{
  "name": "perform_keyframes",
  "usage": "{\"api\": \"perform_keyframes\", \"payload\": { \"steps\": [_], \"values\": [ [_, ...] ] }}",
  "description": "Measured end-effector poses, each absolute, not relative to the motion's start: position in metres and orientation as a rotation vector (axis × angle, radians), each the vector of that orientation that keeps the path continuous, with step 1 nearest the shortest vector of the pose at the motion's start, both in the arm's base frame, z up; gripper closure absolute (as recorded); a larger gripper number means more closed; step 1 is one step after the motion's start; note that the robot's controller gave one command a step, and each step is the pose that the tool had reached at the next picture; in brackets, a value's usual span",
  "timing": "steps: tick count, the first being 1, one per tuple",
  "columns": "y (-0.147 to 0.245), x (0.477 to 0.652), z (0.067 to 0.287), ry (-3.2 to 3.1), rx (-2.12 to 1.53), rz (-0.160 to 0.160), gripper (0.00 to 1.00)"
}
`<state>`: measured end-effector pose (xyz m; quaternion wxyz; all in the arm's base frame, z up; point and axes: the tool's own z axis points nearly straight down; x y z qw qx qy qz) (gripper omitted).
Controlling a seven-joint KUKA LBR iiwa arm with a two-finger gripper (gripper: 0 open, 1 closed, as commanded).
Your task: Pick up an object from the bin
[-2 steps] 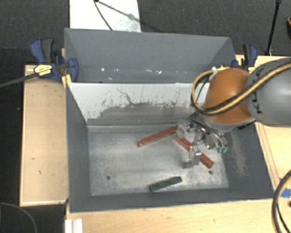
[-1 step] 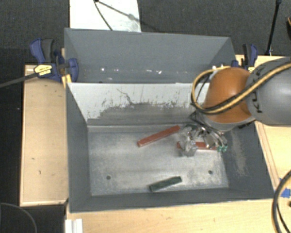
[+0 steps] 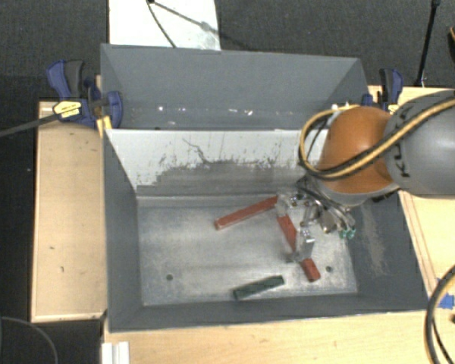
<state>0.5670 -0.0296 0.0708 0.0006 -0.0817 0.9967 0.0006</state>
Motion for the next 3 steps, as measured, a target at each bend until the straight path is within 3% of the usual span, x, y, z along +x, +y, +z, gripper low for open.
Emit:
{"api": "perform_keyframes", "payload": {
  "steps": [1,2,3],
  "values": [
    [-0.080,0.576,0.071,3.127,-0.236,-0.004,0.00],
    [-0.077,0.576,0.071,3.128,-0.240,0.000,1.00],
    [-0.138,0.566,0.221,3.043,-0.744,-0.008,1.00]
  ]
}}
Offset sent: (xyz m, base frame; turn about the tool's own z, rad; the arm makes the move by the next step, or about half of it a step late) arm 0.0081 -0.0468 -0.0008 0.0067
